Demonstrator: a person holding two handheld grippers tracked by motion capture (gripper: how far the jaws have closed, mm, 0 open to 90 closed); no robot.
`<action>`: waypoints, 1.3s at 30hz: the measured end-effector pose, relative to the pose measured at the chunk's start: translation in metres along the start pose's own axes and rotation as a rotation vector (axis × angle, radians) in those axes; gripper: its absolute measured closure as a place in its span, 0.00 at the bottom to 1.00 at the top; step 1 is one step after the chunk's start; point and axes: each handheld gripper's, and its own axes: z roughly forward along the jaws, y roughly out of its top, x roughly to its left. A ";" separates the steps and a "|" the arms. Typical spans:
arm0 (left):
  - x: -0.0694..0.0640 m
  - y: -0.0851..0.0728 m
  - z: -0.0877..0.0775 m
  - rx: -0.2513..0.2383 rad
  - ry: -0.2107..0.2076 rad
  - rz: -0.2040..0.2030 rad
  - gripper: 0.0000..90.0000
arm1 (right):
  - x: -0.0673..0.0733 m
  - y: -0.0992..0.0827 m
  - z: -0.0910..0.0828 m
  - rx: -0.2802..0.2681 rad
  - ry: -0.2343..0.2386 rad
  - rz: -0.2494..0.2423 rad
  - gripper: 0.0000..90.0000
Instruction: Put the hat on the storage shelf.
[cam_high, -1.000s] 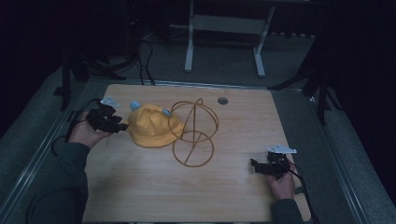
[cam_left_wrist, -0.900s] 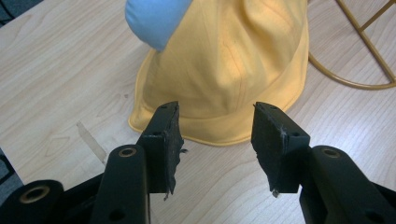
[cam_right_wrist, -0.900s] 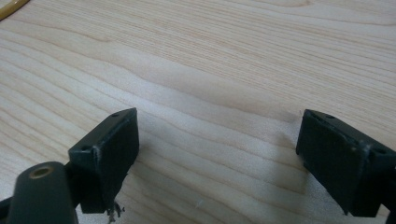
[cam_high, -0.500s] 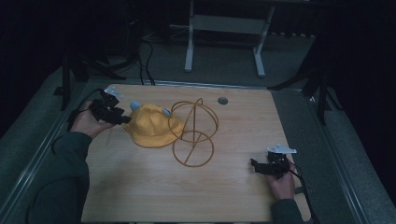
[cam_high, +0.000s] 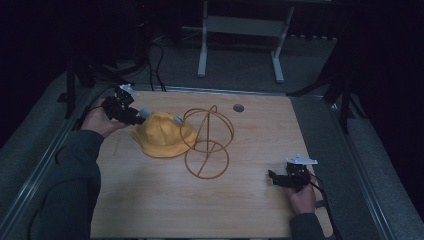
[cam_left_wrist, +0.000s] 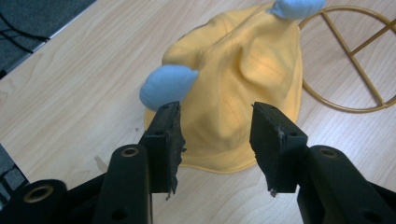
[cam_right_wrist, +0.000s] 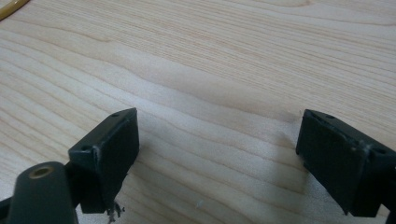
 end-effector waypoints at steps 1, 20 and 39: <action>0.000 0.000 0.000 0.000 0.000 0.000 0.61 | 0.000 0.000 0.000 0.000 0.000 0.000 0.15; -0.014 0.039 0.010 0.081 -0.008 0.093 0.66 | 0.000 0.000 0.000 0.000 0.000 -0.002 0.15; -0.019 0.063 0.028 0.111 0.006 0.130 0.58 | 0.000 0.000 0.000 -0.001 0.003 0.003 0.15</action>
